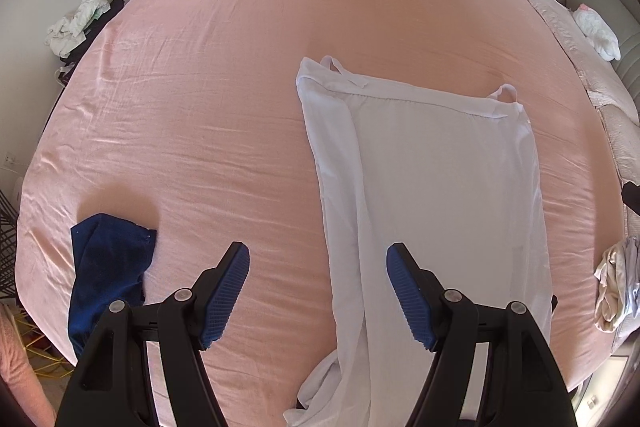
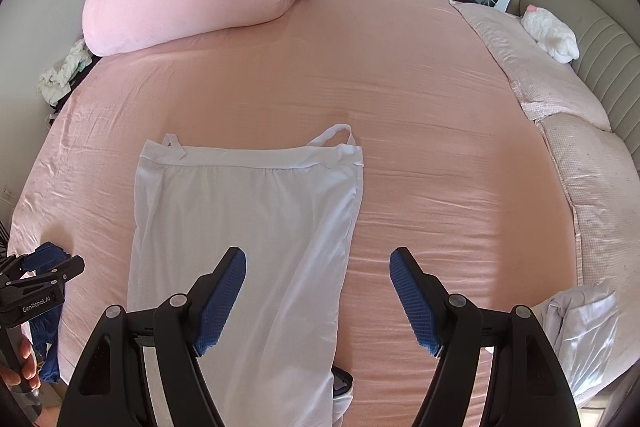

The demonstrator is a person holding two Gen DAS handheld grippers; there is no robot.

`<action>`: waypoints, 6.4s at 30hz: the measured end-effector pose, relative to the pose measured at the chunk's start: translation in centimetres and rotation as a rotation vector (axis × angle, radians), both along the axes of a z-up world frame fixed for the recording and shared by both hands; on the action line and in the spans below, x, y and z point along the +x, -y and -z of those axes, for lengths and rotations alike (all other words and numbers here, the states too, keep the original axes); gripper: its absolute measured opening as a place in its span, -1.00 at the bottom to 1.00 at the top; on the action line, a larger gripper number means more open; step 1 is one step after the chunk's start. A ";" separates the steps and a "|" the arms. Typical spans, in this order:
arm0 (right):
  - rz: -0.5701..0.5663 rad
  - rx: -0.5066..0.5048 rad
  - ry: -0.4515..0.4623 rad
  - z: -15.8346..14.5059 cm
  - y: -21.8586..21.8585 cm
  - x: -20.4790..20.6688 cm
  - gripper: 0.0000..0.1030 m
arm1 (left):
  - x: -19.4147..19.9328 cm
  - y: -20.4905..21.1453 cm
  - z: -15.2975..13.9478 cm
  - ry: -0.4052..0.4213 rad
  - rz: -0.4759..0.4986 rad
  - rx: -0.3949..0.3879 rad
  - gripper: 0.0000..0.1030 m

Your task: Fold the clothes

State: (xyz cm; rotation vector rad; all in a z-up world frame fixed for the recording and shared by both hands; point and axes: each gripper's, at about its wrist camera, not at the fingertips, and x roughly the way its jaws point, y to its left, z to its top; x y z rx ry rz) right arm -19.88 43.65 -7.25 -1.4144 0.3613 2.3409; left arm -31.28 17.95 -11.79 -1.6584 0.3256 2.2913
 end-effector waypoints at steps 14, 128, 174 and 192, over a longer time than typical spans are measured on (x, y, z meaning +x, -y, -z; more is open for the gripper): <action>-0.046 -0.079 0.015 3.0 3.0 5.6 0.44 | 5.7 3.3 2.7 0.152 0.020 0.151 0.35; -0.009 -0.219 -0.198 16.4 18.2 13.8 -0.11 | 23.3 3.5 2.4 -0.142 0.495 0.156 0.26; -0.025 -0.338 -0.400 16.8 17.3 17.9 -0.06 | 21.1 -5.1 6.9 -0.155 0.853 -0.018 -0.74; 0.025 -0.334 -0.422 18.1 16.1 14.5 -0.61 | 18.0 -3.7 7.5 0.099 0.727 0.248 -0.80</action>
